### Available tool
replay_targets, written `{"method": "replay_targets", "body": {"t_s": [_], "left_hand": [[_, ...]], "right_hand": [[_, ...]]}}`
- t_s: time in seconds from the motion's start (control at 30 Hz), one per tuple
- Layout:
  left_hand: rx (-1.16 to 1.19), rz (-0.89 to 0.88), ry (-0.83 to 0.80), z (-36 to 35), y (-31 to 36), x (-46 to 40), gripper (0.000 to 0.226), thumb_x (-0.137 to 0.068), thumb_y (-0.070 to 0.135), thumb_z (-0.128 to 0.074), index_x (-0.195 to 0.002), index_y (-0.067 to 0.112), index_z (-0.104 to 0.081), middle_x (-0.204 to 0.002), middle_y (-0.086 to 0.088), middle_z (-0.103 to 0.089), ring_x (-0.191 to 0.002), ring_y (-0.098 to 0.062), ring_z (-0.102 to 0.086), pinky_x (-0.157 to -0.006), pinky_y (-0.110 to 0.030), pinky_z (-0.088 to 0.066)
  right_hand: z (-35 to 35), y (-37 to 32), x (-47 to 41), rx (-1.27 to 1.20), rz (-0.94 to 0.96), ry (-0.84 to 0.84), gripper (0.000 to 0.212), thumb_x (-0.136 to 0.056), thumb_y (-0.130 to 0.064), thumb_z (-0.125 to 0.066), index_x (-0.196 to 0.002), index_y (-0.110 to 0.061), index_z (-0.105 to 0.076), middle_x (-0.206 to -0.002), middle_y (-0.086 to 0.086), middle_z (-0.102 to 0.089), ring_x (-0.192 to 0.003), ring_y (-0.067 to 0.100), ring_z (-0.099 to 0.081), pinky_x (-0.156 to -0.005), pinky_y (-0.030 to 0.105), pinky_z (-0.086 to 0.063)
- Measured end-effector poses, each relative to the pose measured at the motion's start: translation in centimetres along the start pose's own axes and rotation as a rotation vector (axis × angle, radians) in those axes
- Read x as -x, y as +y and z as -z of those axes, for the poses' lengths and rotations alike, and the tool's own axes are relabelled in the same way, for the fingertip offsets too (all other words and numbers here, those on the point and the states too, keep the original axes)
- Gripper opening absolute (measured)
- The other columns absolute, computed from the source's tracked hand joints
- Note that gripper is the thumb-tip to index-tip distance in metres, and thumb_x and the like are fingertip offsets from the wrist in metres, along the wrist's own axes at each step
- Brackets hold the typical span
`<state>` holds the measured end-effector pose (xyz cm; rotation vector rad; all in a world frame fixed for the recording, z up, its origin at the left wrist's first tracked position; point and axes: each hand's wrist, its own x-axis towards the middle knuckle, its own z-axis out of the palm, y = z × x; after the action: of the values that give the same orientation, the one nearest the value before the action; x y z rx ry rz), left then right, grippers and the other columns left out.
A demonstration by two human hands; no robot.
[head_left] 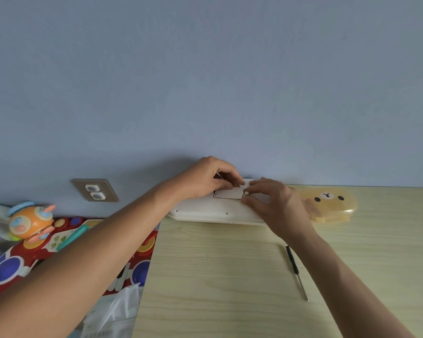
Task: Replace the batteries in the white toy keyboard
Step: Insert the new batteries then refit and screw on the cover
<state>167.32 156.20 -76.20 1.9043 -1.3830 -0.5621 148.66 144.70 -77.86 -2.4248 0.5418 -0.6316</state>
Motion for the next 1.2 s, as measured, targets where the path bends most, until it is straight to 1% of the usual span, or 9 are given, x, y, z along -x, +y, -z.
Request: {"method": "replay_targets", "body": {"t_s": [0.1,0.2,0.33,0.43,0.53,0.63,0.83,0.97,1.2], "left_hand": [[0.024,0.011,0.031,0.3,-0.2,0.5,0.027,-0.087,-0.004,-0.073,-0.104,0.017,-0.079,-0.098,0.004,-0.079,-0.096,-0.006,-0.073,-0.095,-0.029,-0.057],[0.044,0.038,0.046,1.1,-0.9,1.7,0.034,-0.084,-0.004,-0.075,-0.109,0.020,-0.078,-0.102,0.006,-0.078,-0.098,-0.004,-0.072,-0.096,-0.028,-0.056],[-0.017,0.077,0.038,1.6,-1.3,4.0,0.047,-0.078,0.019,-0.086,-0.121,0.031,-0.072,-0.112,0.017,-0.075,-0.111,0.008,-0.064,-0.105,-0.014,-0.042],[-0.013,0.116,0.051,1.3,-1.2,5.3,0.062,-0.072,0.029,-0.089,-0.129,0.036,-0.067,-0.116,0.021,-0.073,-0.114,0.016,-0.058,-0.100,-0.001,-0.033],[-0.048,0.086,0.102,0.8,-1.1,5.9,0.066,-0.069,0.034,-0.090,-0.131,0.038,-0.065,-0.116,0.023,-0.072,-0.115,0.015,-0.058,-0.103,-0.008,-0.035],[-0.068,0.066,0.138,0.5,-1.0,6.2,0.064,-0.070,0.037,-0.090,-0.129,0.040,-0.065,-0.113,0.023,-0.073,-0.116,0.012,-0.058,-0.107,-0.017,-0.038],[-0.057,0.065,0.174,0.2,-0.9,6.4,0.064,-0.071,0.036,-0.090,-0.129,0.040,-0.065,-0.112,0.021,-0.074,-0.113,0.013,-0.060,-0.104,-0.010,-0.036],[-0.047,0.061,0.190,0.1,-0.7,6.4,0.063,-0.070,0.035,-0.090,-0.128,0.040,-0.066,-0.110,0.021,-0.074,-0.112,0.013,-0.061,-0.103,-0.006,-0.033],[-0.033,0.057,0.207,-0.1,-0.6,6.3,0.062,-0.073,0.032,-0.089,-0.129,0.041,-0.064,-0.109,0.020,-0.073,-0.113,0.010,-0.061,-0.106,-0.015,-0.038]], "right_hand": [[-0.6,-0.3,-0.2,0.013,0.009,0.025,0.012,-0.083,-0.032,-0.078,-0.089,-0.022,-0.080,-0.102,-0.010,-0.076,-0.101,0.009,-0.066,-0.095,0.035,-0.049],[-0.5,-0.4,-0.4,0.020,0.005,0.016,0.011,-0.084,-0.033,-0.076,-0.090,-0.024,-0.079,-0.100,-0.012,-0.076,-0.096,0.012,-0.068,-0.089,0.035,-0.052],[-0.4,-0.4,-0.7,0.052,0.012,-0.015,0.008,-0.086,-0.031,-0.073,-0.091,-0.026,-0.078,-0.102,-0.012,-0.075,-0.095,0.014,-0.069,-0.085,0.037,-0.054],[-0.5,-0.5,-0.5,0.086,0.070,0.012,0.006,-0.085,-0.026,-0.075,-0.090,-0.024,-0.079,-0.099,-0.010,-0.075,-0.092,0.017,-0.070,-0.080,0.038,-0.056],[-0.6,-0.6,-0.2,0.107,0.109,0.036,0.005,-0.083,-0.020,-0.078,-0.087,-0.021,-0.081,-0.097,-0.008,-0.076,-0.090,0.019,-0.071,-0.075,0.039,-0.058],[-0.5,-0.5,0.1,0.082,0.133,0.044,0.004,-0.084,-0.017,-0.078,-0.085,-0.019,-0.081,-0.095,-0.007,-0.076,-0.091,0.020,-0.071,-0.076,0.042,-0.058],[-0.7,-0.3,0.0,0.029,0.168,0.060,0.005,-0.083,-0.012,-0.078,-0.082,-0.016,-0.080,-0.092,-0.009,-0.076,-0.090,0.015,-0.071,-0.081,0.045,-0.057],[-0.9,0.1,-0.2,-0.003,0.124,0.056,0.006,-0.084,-0.013,-0.077,-0.083,-0.018,-0.080,-0.092,-0.011,-0.077,-0.093,0.015,-0.070,-0.083,0.043,-0.057],[-1.3,0.0,-0.6,-0.064,0.026,0.059,0.008,-0.085,-0.015,-0.074,-0.083,-0.020,-0.079,-0.090,-0.006,-0.077,-0.091,0.023,-0.070,-0.081,0.045,-0.054]]}}
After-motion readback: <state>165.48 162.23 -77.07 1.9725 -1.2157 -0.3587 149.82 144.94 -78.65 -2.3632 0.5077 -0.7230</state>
